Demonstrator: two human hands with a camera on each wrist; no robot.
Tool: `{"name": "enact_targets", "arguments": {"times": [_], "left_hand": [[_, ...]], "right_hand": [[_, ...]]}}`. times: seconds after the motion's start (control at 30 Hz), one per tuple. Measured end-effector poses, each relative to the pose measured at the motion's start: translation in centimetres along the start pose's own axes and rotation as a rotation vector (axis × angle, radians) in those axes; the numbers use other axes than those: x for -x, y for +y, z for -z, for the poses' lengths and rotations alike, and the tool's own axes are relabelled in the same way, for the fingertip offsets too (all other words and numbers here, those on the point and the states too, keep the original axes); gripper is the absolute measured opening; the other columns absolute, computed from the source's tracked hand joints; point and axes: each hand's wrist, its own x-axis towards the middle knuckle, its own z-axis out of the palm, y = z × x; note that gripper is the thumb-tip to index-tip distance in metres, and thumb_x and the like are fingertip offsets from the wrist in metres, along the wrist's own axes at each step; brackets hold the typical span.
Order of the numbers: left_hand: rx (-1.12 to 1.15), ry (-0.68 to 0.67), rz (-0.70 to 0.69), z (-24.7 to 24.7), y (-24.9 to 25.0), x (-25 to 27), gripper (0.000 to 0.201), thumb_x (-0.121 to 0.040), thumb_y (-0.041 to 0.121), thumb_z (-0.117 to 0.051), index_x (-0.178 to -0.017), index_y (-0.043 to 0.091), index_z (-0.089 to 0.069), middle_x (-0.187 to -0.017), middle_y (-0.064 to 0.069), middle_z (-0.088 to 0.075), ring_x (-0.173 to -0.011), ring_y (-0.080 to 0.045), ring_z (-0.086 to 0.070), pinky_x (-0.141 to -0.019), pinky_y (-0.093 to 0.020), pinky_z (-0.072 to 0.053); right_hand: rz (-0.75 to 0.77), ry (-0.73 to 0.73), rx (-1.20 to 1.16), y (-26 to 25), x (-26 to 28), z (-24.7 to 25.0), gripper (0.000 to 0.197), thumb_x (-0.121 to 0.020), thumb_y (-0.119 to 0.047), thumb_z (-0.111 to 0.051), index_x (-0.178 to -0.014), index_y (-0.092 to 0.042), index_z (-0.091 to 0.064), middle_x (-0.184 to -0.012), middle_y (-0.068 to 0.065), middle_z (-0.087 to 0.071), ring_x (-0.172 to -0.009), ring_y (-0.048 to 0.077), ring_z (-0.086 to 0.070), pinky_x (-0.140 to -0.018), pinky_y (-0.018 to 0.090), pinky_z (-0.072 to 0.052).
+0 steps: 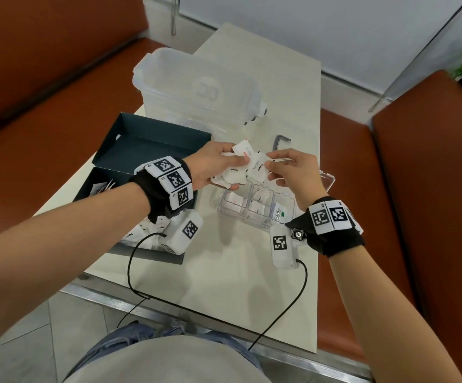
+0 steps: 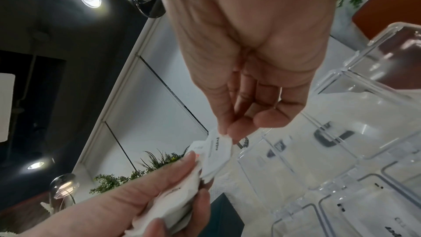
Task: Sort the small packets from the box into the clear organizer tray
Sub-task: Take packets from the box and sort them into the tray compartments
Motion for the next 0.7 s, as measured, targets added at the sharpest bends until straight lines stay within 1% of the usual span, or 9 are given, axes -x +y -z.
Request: {"name": "enact_targets", "arguments": {"times": [0.07,0.2,0.33,0.4,0.47,0.57,0.63,0.7], "left_hand": [[-0.001,-0.033,0.002,-0.19,-0.16,0.08,0.020,-0.088,0.010,-0.069,-0.108,0.012,-0.068,-0.099,-0.009,-0.074,-0.073,-0.019,-0.072,-0.052,-0.029,-0.056],[0.013,-0.059,0.008,-0.40,-0.29,0.01,0.027,-0.084,0.006,-0.073,-0.111,0.010,-0.069,-0.100,-0.012,-0.074,-0.075,-0.022,-0.072,-0.053,-0.029,-0.056],[0.040,-0.060,0.009,-0.22,-0.11,-0.06,0.025,-0.085,0.002,-0.071,-0.109,0.007,-0.067,-0.087,-0.008,-0.076,-0.072,-0.023,-0.073,-0.051,-0.028,-0.055],[0.039,-0.045,0.000,-0.18,-0.08,-0.18,0.027,-0.084,0.002,-0.072,-0.110,0.005,-0.066,-0.085,-0.007,-0.076,-0.071,-0.023,-0.073,-0.051,-0.028,-0.055],[0.033,-0.038,-0.013,-0.20,-0.10,-0.21,0.025,-0.085,0.002,-0.071,-0.109,0.005,-0.066,-0.085,-0.008,-0.076,-0.070,-0.023,-0.073,-0.051,-0.029,-0.056],[0.045,-0.072,-0.012,-0.15,-0.17,-0.08,0.021,-0.087,0.006,-0.069,-0.108,0.007,-0.066,-0.085,-0.007,-0.076,-0.072,-0.023,-0.073,-0.051,-0.029,-0.056],[0.073,-0.110,-0.003,-0.12,-0.18,0.10,0.023,-0.088,0.009,-0.068,-0.110,0.005,-0.065,-0.087,-0.008,-0.075,-0.073,-0.024,-0.073,-0.051,-0.028,-0.056],[0.085,-0.133,0.005,-0.20,-0.22,0.23,0.022,-0.088,0.008,-0.069,-0.109,0.005,-0.066,-0.091,-0.011,-0.075,-0.075,-0.025,-0.072,-0.051,-0.028,-0.055]], "right_hand": [[-0.014,-0.003,-0.016,-0.12,0.16,-0.06,0.012,-0.080,-0.010,-0.074,-0.089,-0.016,-0.071,-0.075,0.008,-0.072,-0.059,0.013,-0.066,-0.056,0.020,-0.048],[-0.048,0.019,-0.062,-0.10,0.23,-0.22,0.008,-0.079,-0.008,-0.075,-0.083,-0.013,-0.070,-0.070,0.009,-0.070,-0.060,0.017,-0.069,-0.056,0.022,-0.047],[-0.054,0.082,-0.098,0.02,0.18,0.14,0.007,-0.080,-0.008,-0.075,-0.082,-0.012,-0.070,-0.070,0.007,-0.072,-0.059,0.015,-0.069,-0.053,0.020,-0.047],[-0.062,0.070,-0.126,-0.04,0.29,0.24,0.006,-0.081,-0.007,-0.074,-0.083,-0.010,-0.069,-0.068,0.007,-0.071,-0.058,0.014,-0.068,-0.052,0.020,-0.047],[-0.084,0.061,-0.157,-0.13,0.41,0.14,0.006,-0.081,-0.004,-0.073,-0.084,-0.007,-0.068,-0.070,0.011,-0.070,-0.056,0.015,-0.066,-0.052,0.022,-0.047],[-0.103,0.157,-0.193,-0.29,0.38,-0.18,0.007,-0.081,-0.001,-0.070,-0.086,-0.003,-0.066,-0.071,0.011,-0.069,-0.056,0.017,-0.065,-0.053,0.024,-0.048],[-0.088,0.230,-0.173,-0.37,0.29,-0.37,0.005,-0.082,-0.002,-0.069,-0.084,-0.004,-0.066,-0.069,0.008,-0.069,-0.056,0.017,-0.067,-0.053,0.023,-0.050],[-0.083,0.250,-0.176,-0.37,0.26,-0.59,0.004,-0.082,-0.003,-0.069,-0.085,-0.005,-0.067,-0.070,0.007,-0.070,-0.057,0.016,-0.068,-0.054,0.022,-0.051]]}}
